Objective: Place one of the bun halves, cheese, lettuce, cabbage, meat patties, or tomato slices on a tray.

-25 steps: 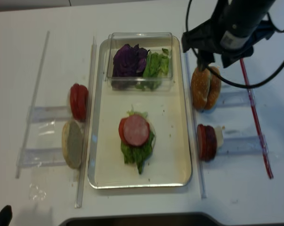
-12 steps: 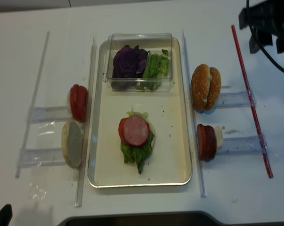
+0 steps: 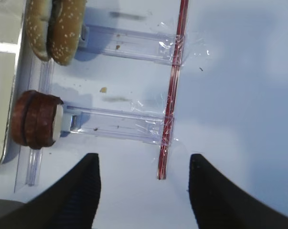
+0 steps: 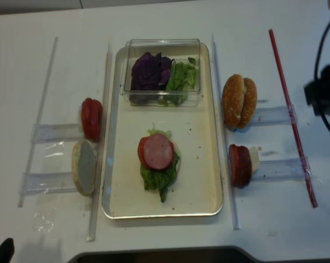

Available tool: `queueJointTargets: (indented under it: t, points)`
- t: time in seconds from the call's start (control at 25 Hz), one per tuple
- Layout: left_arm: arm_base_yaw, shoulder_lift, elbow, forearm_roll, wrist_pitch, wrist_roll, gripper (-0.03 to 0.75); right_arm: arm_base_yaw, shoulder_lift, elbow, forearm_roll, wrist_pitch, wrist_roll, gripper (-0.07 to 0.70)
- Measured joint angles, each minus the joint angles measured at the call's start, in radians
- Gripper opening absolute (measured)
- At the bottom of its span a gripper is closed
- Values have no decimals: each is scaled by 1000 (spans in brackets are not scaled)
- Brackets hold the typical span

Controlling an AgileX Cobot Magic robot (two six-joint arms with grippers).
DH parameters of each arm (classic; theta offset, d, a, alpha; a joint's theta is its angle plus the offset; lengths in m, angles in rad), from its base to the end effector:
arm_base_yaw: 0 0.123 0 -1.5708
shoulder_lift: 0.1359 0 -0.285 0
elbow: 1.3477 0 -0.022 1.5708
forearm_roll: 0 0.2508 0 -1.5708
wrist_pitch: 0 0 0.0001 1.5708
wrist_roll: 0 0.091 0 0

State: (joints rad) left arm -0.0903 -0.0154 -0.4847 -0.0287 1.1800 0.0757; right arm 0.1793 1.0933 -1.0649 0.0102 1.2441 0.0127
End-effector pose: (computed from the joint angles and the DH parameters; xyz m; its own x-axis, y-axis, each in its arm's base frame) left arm -0.0111 -0.0014 0.2637 -0.5478 0.1146 -0.8287 0.1478 0.9882 0.0389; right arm 0.1846 0.0343 0.3439 -0.9145 -0.1495 -0.3758 -0.1673 0.9858 0.0149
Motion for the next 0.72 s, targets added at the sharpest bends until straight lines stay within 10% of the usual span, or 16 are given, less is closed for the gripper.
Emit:
queueJointTargets:
  t: [0.72]
  points:
    - [0, 0, 0, 0, 0, 0, 265, -2, -737, 377, 60, 22, -44, 428]
